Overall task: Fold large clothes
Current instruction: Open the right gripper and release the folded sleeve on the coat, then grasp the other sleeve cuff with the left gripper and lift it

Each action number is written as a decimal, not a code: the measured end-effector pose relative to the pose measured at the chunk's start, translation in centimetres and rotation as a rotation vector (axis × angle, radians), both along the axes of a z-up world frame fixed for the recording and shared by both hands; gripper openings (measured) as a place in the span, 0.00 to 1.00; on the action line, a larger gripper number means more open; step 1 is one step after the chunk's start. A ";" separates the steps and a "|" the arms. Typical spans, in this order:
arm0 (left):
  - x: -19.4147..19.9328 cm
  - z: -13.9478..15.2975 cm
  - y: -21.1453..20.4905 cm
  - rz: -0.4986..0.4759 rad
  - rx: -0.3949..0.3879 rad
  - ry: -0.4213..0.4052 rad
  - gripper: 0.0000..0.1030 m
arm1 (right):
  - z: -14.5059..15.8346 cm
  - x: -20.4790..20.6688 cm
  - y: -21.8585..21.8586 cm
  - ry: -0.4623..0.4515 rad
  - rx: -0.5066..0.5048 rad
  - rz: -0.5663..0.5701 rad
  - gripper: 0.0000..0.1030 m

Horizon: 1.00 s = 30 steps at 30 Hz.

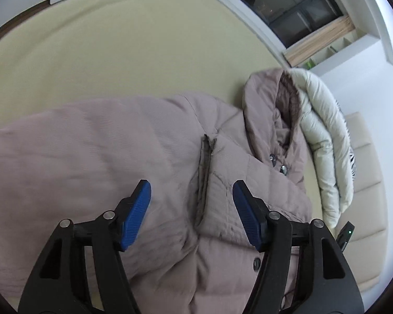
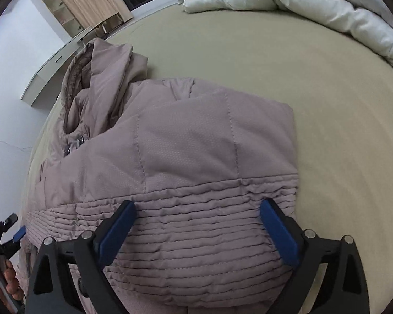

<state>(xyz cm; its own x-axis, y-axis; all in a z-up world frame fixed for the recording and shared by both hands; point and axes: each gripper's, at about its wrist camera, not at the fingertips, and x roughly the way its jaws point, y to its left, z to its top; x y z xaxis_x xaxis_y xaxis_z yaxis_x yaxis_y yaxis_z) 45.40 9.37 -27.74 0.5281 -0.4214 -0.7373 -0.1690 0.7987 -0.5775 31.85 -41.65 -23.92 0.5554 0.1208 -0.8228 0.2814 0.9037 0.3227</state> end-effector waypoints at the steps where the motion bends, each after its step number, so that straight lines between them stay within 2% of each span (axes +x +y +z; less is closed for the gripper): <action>1: -1.4 0.8 1.3 0.017 0.008 -0.019 0.62 | 1.1 -0.7 -0.1 -0.038 0.029 -0.025 0.93; 3: -5.4 2.0 4.3 0.066 0.030 -0.048 0.62 | 3.2 -3.3 -0.1 -0.145 0.116 -0.045 0.93; 5: -9.6 2.5 7.6 0.132 0.019 -0.059 0.62 | 4.4 -6.2 1.2 -0.202 0.172 -0.042 0.93; 9: -19.2 1.1 14.2 0.310 -0.050 -0.020 0.62 | 4.4 -11.4 6.0 -0.205 0.191 0.044 0.93; 12: -26.3 -0.8 18.1 0.443 -0.115 0.027 0.62 | 3.4 -15.3 9.6 -0.194 0.258 0.074 0.93; 15: -31.0 -2.5 20.8 0.540 -0.166 0.048 0.62 | 2.1 -19.3 12.8 -0.169 0.317 0.091 0.93; 20: -35.1 -4.2 24.1 0.702 -0.286 0.015 0.62 | 0.3 -23.0 15.3 -0.119 0.402 0.084 0.92; 26: -36.8 -6.6 26.2 0.856 -0.414 0.002 0.62 | 1.8 -23.7 15.2 -0.139 0.418 0.066 0.90; 30: -38.1 -6.4 27.0 0.957 -0.410 -0.018 0.60 | 2.7 -24.2 15.1 -0.154 0.412 0.075 0.90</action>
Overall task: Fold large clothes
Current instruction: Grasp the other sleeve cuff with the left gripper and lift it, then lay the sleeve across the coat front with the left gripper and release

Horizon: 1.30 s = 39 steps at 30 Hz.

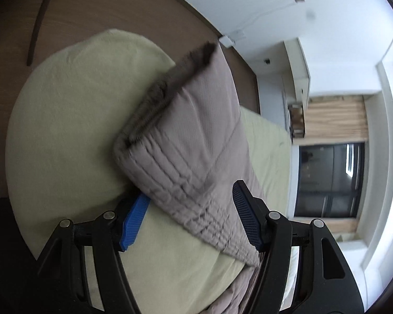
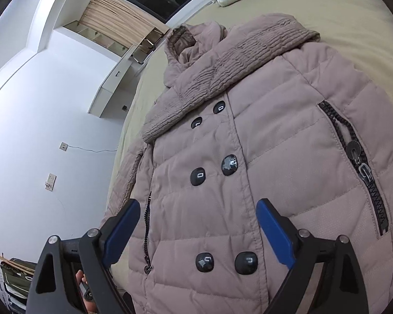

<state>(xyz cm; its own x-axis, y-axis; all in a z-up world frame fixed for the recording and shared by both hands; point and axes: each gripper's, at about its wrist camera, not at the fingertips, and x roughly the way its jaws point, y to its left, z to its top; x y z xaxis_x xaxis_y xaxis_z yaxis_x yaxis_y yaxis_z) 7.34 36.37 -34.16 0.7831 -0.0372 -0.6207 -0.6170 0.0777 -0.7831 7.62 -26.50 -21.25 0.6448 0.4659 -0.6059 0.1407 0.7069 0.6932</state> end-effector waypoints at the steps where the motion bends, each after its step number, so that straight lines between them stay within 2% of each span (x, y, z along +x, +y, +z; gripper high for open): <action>1: -0.2 0.1 0.2 0.011 0.005 0.009 0.50 | 0.0 -0.1 0.0 0.001 0.003 0.001 0.89; 2: 0.0 0.2 0.4 0.013 0.009 0.017 0.37 | -0.1 -0.1 0.1 0.003 0.005 0.003 0.87; 5: 0.4 1.7 0.4 -0.023 0.073 0.048 0.21 | -0.6 -0.3 0.0 0.013 0.012 0.014 0.83; 8: 1.2 5.5 -0.6 -0.100 0.228 0.044 0.17 | -1.2 -0.3 -0.5 0.019 0.026 0.012 0.80; 11: 3.7 10.3 -3.8 -0.235 0.421 0.006 0.16 | -1.5 -0.2 -1.1 0.025 0.039 0.005 0.78; 15: 7.6 15.9 -14.1 -0.511 0.733 -0.050 0.16 | -1.6 0.0 -2.0 0.016 0.049 -0.014 0.78; 17: 9.2 17.0 -20.9 -0.650 0.860 -0.077 0.16 | -1.8 0.1 -2.7 0.018 0.055 -0.028 0.78; 20: 10.3 16.8 -30.7 -0.859 1.042 -0.110 0.16 | -1.8 0.6 -3.8 0.018 0.066 -0.046 0.78; 23: 9.6 14.2 -38.9 -1.031 1.181 -0.106 0.16 | -1.4 1.9 -5.1 0.021 0.095 -0.039 0.78; 26: 9.3 11.6 -44.8 -1.138 1.236 -0.107 0.16 | -1.4 3.8 -6.1 0.034 0.157 -0.018 0.78; 28: 7.9 10.6 -47.4 -1.187 1.264 -0.116 0.16 | -1.7 5.8 -6.3 0.057 0.235 0.020 0.79; 31: 6.6 9.5 -50.1 -1.226 1.293 -0.129 0.16 | -2.4 9.4 -5.2 0.093 0.354 0.110 0.80; 32: 6.8 9.6 -50.0 -1.225 1.282 -0.126 0.16 | -2.2 10.4 -4.9 0.094 0.354 0.119 0.79; 34: 8.6 10.8 -49.7 -1.200 1.252 -0.134 0.16 | -1.4 11.6 -5.2 0.066 0.330 0.090 0.79; 35: 9.9 11.9 -49.2 -1.187 1.248 -0.145 0.16 | -0.9 11.9 -5.6 0.033 0.351 0.079 0.79; 37: 12.0 14.4 -48.5 -1.164 1.263 -0.194 0.16 | -0.5 11.7 -6.7 -0.012 0.391 0.045 0.79; 39: 15.7 17.2 -49.3 -1.148 1.279 -0.257 0.16 | -0.6 11.0 -8.2 -0.032 0.395 0.005 0.79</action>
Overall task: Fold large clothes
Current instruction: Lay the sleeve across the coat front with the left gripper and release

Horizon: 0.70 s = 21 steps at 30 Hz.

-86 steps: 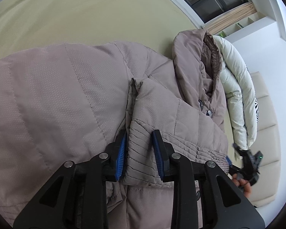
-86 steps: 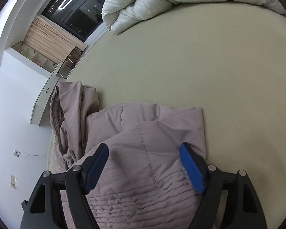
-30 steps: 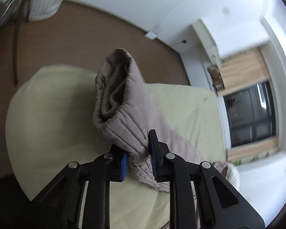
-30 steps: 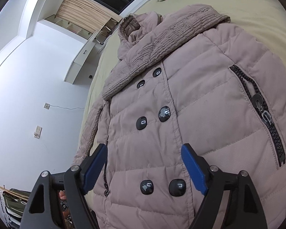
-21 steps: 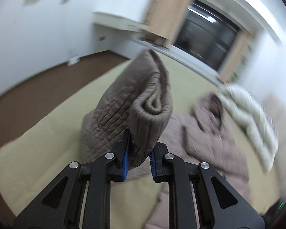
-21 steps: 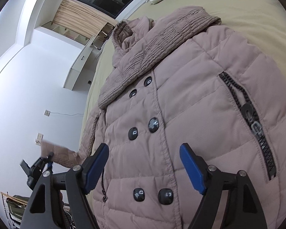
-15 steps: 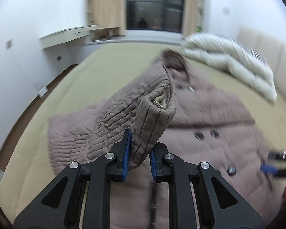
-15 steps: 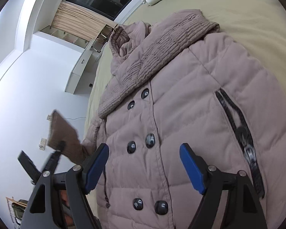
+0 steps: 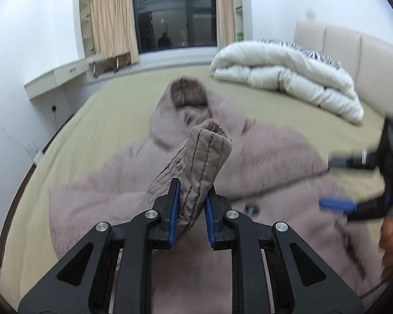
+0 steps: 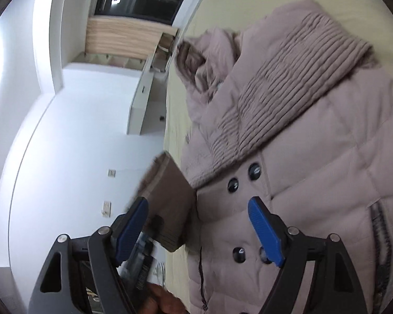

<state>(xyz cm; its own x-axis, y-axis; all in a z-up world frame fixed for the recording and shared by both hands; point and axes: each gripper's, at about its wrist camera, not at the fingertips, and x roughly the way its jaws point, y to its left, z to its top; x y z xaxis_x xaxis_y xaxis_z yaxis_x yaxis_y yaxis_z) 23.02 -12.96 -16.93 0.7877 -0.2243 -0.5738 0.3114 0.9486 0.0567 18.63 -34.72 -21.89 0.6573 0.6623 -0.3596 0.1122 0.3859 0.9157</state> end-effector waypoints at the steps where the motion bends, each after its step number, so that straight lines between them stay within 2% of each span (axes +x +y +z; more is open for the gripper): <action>1: 1.1 1.3 -0.9 -0.011 -0.008 -0.022 0.16 | -0.2 -0.3 -0.7 0.006 -0.003 -0.019 0.79; 4: 2.9 3.4 -3.7 -0.044 -0.026 -0.068 0.16 | -1.9 -1.8 -3.6 0.049 0.003 -0.087 0.79; 6: 4.0 2.2 -5.9 -0.071 0.011 -0.036 0.16 | -3.0 -2.5 -5.3 0.075 0.016 -0.124 0.79; 7: 4.5 1.5 -6.8 -0.077 0.026 0.001 0.16 | -3.4 -2.7 -6.0 0.088 0.021 -0.141 0.80; 8: 5.5 -0.4 -7.5 -0.088 0.036 0.080 0.17 | -3.7 -2.6 -6.6 0.097 0.021 -0.153 0.80; 10: 7.2 -4.0 -7.7 -0.104 -0.001 0.282 0.17 | -3.9 -2.3 -7.5 0.102 0.012 -0.170 0.84; 11: 7.3 -4.8 -7.3 -0.102 -0.032 0.320 0.18 | -3.8 -2.0 -7.7 0.105 0.006 -0.172 0.85; 13: 6.4 -5.1 -7.0 -0.106 -0.021 0.301 0.22 | -3.5 -1.2 -7.9 0.108 -0.012 -0.156 0.86; 15: 6.0 -5.0 -6.9 -0.145 -0.016 0.320 0.57 | -3.3 -0.1 -7.6 0.107 -0.033 -0.124 0.86; 16: 5.7 -4.8 -6.8 -0.155 -0.035 0.322 0.86 | -3.2 0.6 -7.3 0.113 -0.041 -0.105 0.87; 17: 5.3 -4.4 -6.2 -0.160 -0.062 0.310 0.90 | -3.3 1.2 -6.7 0.117 -0.046 -0.087 0.87; 21: 3.6 -2.8 -4.2 -0.163 -0.140 0.304 0.90 | -3.8 4.2 -4.3 0.121 -0.003 -0.009 0.87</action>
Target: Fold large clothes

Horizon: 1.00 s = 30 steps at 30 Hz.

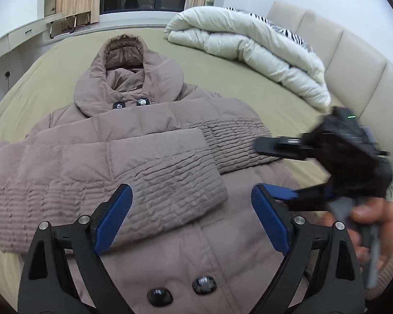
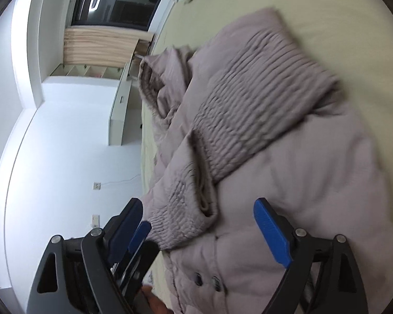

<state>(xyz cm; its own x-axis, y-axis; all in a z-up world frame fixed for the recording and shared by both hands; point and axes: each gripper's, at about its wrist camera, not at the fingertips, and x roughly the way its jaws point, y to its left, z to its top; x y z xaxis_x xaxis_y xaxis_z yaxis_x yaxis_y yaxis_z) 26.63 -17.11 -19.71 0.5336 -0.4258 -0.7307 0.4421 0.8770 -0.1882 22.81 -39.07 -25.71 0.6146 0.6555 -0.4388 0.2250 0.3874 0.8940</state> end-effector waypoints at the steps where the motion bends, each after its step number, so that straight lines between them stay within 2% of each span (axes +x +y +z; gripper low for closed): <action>1: -1.0 0.3 0.3 0.009 -0.009 -0.004 0.90 | -0.2 0.8 0.5 0.023 -0.008 0.006 0.86; 5: -2.9 1.6 4.7 0.079 -0.023 -0.037 0.90 | -0.5 3.2 2.8 0.047 -0.028 0.077 0.82; 9: -3.7 1.8 10.5 0.194 -0.041 -0.040 0.90 | -1.0 5.0 4.4 0.085 -0.081 0.132 0.77; 11: -4.0 1.4 13.3 0.252 -0.041 -0.034 0.90 | -1.5 6.0 4.9 0.110 -0.100 0.151 0.68; 15: -4.1 -0.5 17.9 0.343 -0.055 0.026 0.90 | -1.4 7.3 7.1 0.129 -0.191 0.235 0.37; 18: -4.4 -1.0 20.0 0.380 -0.071 0.037 0.90 | -0.2 6.9 8.7 0.135 -0.281 0.287 0.25; 20: -4.5 -1.2 20.7 0.392 -0.075 0.027 0.90 | 1.9 6.4 9.4 0.114 -0.326 0.301 0.23; 22: -4.2 -1.3 20.7 0.390 -0.082 0.023 0.90 | 5.1 6.2 10.0 0.046 -0.338 0.306 0.21; 27: -3.0 -0.7 19.1 0.385 -0.074 -0.033 0.90 | 15.2 7.7 10.5 -0.183 -0.282 0.268 0.20; 30: -1.4 -0.3 18.5 0.412 -0.105 -0.065 0.90 | 21.8 8.5 10.3 -0.332 -0.226 0.239 0.20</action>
